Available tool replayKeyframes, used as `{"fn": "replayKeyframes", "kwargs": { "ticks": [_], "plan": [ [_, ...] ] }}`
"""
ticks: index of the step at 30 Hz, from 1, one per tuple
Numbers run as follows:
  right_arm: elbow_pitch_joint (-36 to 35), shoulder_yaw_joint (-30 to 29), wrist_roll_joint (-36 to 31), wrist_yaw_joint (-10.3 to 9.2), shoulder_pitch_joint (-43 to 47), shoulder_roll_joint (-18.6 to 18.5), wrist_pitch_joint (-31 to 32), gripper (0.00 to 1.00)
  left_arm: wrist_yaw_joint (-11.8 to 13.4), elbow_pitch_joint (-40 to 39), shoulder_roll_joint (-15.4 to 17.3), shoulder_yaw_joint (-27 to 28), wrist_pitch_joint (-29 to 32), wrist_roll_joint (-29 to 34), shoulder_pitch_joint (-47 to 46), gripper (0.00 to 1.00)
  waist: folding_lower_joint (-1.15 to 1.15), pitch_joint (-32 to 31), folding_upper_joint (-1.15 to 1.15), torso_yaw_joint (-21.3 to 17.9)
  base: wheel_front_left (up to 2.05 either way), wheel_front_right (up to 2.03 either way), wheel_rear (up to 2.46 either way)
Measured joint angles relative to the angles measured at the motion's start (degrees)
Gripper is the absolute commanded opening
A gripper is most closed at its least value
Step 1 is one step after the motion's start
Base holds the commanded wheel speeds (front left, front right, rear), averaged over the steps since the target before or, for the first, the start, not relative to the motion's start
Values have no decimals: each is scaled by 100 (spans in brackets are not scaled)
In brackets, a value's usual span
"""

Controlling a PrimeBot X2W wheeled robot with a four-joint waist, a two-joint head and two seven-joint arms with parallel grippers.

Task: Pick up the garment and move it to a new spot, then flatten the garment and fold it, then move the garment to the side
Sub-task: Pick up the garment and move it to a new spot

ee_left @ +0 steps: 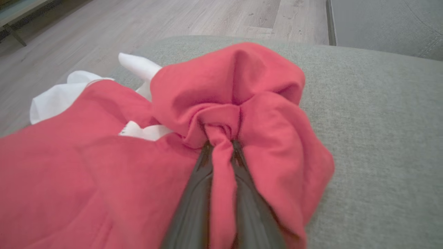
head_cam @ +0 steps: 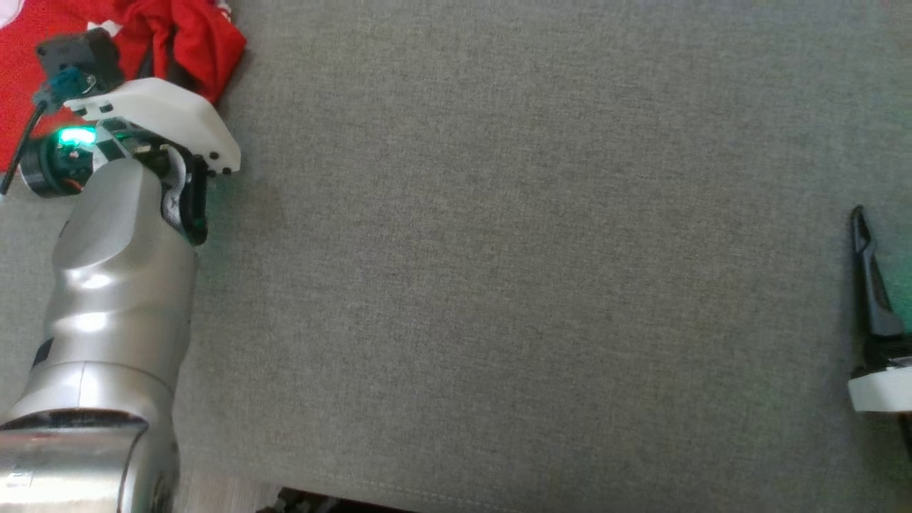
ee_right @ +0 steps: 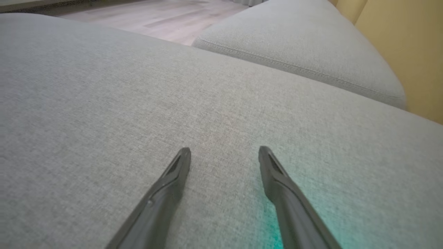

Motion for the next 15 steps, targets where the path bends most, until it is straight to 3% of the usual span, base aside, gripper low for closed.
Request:
{"fn": "replayKeyframes", "kwargs": {
  "ticks": [8, 15],
  "plan": [
    [506, 259, 1, 0, -3, 332, -135, 100, -204, -45, 111, -201, -400, 8, -41, 0, -1, -581, 0, -65, 0, 0, 0],
    [1206, 599, 0, 0, -54, 847, -480, 100, -324, -1354, 171, -1000, 84, -218, -122, 0, -2, -1357, 0, -250, 0, 0, 0]
  ]
}}
